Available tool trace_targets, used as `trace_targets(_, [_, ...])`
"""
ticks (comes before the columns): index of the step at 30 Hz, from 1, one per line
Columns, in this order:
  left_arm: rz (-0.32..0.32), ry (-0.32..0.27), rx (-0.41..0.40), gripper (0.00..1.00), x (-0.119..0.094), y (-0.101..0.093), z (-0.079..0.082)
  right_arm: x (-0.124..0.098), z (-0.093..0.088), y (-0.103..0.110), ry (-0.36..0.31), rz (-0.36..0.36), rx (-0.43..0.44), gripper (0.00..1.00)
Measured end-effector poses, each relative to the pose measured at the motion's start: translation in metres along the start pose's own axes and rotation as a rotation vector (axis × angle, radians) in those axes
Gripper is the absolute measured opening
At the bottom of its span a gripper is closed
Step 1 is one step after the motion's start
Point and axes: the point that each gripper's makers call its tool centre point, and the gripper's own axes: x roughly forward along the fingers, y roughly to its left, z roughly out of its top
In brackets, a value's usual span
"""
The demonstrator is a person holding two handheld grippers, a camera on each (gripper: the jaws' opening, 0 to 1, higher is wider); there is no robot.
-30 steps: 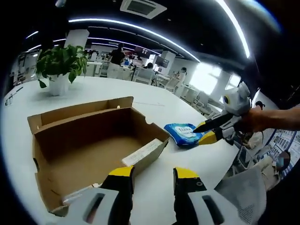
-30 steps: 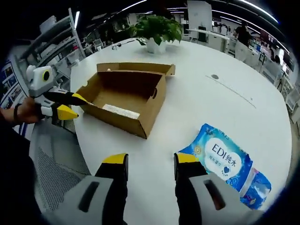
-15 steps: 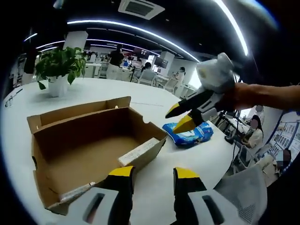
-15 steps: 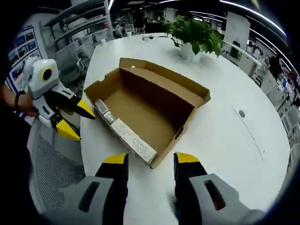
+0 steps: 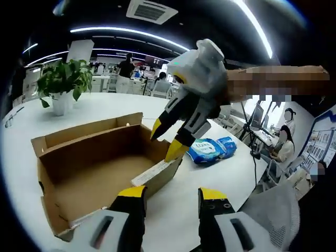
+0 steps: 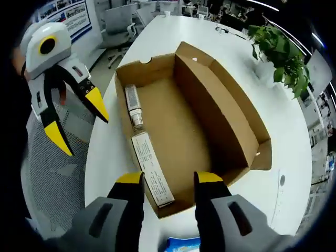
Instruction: Operate the shoe box by opening the lid, removing the specified soft item, and placing it in the target area until the item is outside and the box remains undamaged.
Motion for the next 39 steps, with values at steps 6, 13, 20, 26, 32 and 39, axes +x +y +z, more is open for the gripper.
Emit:
trace_targets(6, [-0.009,0.003,-0.005,0.39,-0.002,-0.002,-0.004,0.009,0.0,-0.005,0.031,0.05,-0.014,0.35])
trace_targets(13, [-0.017,0.0,-0.003,0.4,-0.001,-0.004,-0.005,0.017,-0.002,-0.004,0.062,0.117,0.004,0.37])
trace_targets(20, [-0.013,0.0,0.006,0.41,-0.001,-0.003,-0.005,0.029,-0.004,0.001,0.098,0.148,-0.002,0.33])
trace_targets(26, [-0.004,-0.004,-0.005,0.41,-0.001,0.001,-0.006,0.028,-0.003,-0.011,0.083,0.096,0.032,0.4])
trace_targets(32, [-0.004,-0.001,-0.004,0.41,0.0,0.002,-0.007,0.025,-0.007,-0.018,0.086,0.059,0.047,0.39])
trace_targets(39, [-0.007,0.002,0.0,0.41,0.001,0.002,-0.007,0.025,-0.007,-0.016,0.084,0.056,0.049,0.38])
